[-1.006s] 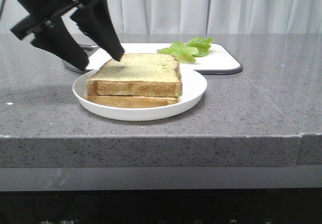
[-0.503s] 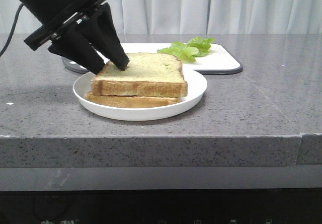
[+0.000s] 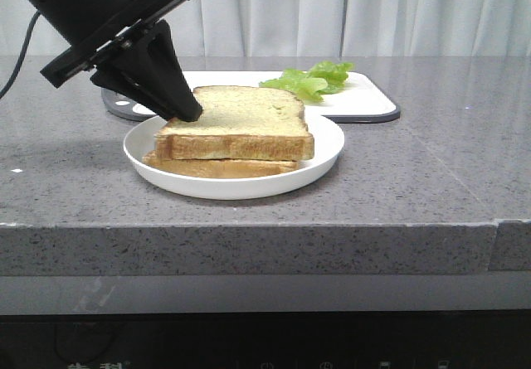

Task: Left arm grabs bread, right arm adds lettuce
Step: 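Grasp the top bread slice with the left gripper and lift it, then move the right gripper down to the lettuce leaf on the cutting board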

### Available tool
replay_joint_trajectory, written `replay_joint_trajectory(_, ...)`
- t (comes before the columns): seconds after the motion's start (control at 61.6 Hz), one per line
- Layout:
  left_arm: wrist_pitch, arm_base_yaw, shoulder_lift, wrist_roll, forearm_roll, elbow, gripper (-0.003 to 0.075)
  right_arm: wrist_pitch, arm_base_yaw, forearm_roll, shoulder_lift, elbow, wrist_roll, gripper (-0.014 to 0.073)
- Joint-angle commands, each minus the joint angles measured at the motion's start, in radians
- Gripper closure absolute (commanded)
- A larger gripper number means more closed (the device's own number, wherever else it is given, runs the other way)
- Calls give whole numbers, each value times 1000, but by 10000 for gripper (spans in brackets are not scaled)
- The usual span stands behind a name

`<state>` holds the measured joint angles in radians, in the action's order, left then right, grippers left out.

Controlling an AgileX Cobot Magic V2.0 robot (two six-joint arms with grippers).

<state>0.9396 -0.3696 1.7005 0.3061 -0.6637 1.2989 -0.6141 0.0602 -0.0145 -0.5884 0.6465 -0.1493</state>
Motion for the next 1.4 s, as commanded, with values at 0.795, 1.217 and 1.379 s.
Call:
replay_joint_trajectory(0.795,137,295,-483,67,-14,-91,741,29,24,230,-319,223,182,126)
replay_joint_trajectory(1.217,147,310,-551,67,-4,-117,741,1,41,509,-745,527,424,126)
replay_joint_trajectory(1.379,147,310,-551,67,-4,-117,741,-42,-9,727,-902,642,563,126)
